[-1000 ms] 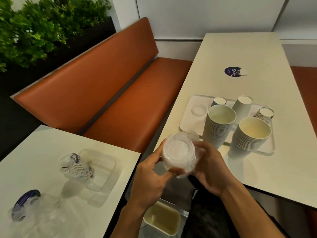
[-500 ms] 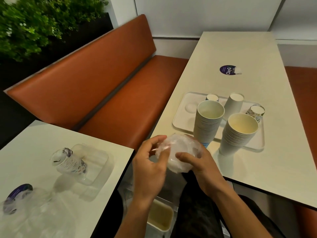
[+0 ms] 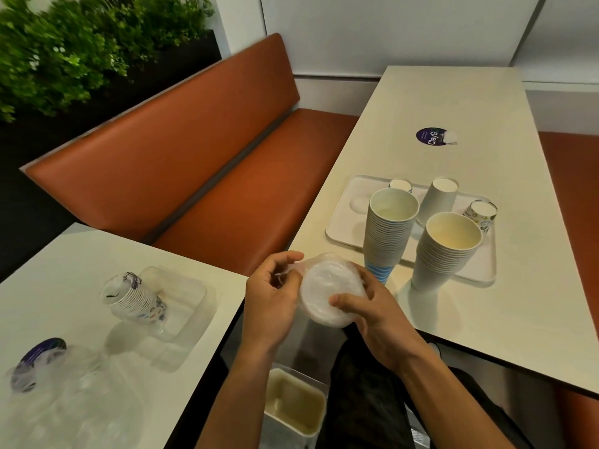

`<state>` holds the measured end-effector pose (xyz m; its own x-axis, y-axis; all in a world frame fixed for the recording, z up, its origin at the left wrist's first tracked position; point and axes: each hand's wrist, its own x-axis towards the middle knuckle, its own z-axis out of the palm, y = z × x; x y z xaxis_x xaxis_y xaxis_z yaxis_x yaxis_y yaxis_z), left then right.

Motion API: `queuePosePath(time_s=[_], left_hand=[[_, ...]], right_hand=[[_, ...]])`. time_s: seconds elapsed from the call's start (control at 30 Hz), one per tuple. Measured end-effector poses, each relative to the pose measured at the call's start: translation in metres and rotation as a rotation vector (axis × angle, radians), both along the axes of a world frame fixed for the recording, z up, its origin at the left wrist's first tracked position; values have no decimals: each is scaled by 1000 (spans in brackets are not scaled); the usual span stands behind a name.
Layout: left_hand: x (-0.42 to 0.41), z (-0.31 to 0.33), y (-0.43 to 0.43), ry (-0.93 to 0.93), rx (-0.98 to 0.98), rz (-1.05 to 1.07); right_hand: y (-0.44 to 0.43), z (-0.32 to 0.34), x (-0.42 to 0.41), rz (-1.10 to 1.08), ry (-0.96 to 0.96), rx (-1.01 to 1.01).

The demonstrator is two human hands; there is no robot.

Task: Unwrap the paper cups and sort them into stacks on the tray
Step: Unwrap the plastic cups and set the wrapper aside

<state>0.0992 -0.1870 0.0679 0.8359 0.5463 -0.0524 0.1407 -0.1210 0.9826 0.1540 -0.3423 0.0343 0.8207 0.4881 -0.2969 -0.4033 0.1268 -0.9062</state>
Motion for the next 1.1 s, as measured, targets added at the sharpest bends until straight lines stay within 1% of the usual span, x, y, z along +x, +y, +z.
queuePosePath(time_s=[0.1, 0.17, 0.23, 0.3, 0.37, 0.47, 0.53, 0.6, 0.63, 0.7, 0.8, 0.9, 0.97, 1.03, 1.1], left_hand=[[-3, 7, 13, -11, -56, -104], [-5, 12, 17, -19, -91, -181], [-5, 15, 15, -5, -74, -224], [-3, 14, 13, 13, -31, -204], [1, 13, 13, 38, -40, -164], [4, 9, 19, 73, -88, -147], [2, 6, 22, 79, -120, -148], [-3, 2, 23, 69, -132, -145], [-5, 0, 24, 55, -122, -140], [-12, -1, 25, -1, -75, -113], [-23, 1, 21, -161, 115, -89], [-32, -1, 13, -251, 390, -185], [-37, -11, 12, -223, 521, -208], [-41, -21, 14, -146, 528, -216], [-46, -27, 15, -74, 525, -233]], right_hand=[[-2, 6, -5, 22, -94, -142], [-3, 8, -8, 33, -153, -173], [-2, 10, -11, 69, -232, -205], [0, 14, -15, 114, -302, -244], [0, 17, -17, 132, -329, -209], [0, 14, -18, 96, -326, -104], [3, 11, -18, 46, -229, -1], [8, 9, -17, 5, -58, 110], [10, 9, -18, -14, 9, 129], [13, 10, -18, -44, 57, 110], [14, 13, -17, -82, 67, 89], [16, 18, -16, -78, 104, 73], [16, 21, -16, -78, 161, 79], [14, 22, -15, -91, 263, 101], [12, 21, -15, -96, 316, 112]])
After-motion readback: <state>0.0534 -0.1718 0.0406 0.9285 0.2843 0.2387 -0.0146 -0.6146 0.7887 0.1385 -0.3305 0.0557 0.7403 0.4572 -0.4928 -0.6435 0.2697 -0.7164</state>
